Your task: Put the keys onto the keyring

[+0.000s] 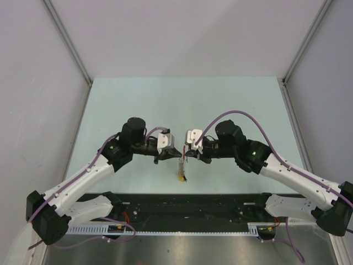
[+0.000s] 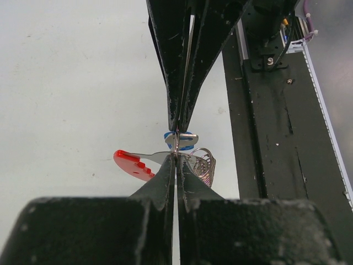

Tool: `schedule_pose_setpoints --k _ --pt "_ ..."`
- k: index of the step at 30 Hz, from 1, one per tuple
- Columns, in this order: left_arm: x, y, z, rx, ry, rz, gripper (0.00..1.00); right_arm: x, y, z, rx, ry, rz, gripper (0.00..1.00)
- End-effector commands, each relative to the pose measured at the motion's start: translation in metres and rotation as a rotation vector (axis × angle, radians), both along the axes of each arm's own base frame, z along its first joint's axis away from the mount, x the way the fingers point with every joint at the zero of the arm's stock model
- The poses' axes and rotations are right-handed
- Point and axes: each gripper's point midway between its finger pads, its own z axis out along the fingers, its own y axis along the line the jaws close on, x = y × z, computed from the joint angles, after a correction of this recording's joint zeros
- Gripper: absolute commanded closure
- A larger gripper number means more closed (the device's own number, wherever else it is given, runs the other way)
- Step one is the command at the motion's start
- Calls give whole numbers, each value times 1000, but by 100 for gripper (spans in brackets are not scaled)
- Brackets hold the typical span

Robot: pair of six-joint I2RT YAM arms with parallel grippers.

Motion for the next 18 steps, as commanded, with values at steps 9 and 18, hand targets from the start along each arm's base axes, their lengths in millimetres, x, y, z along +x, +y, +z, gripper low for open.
schedule_pose_setpoints --k 9,18 --pt "3 -8 30 -110 -51 29 100 7 4 39 114 -94 -36 76" --pt "11 -5 39 -170 -56 91 100 6 -18 45 142 -106 -105 67"
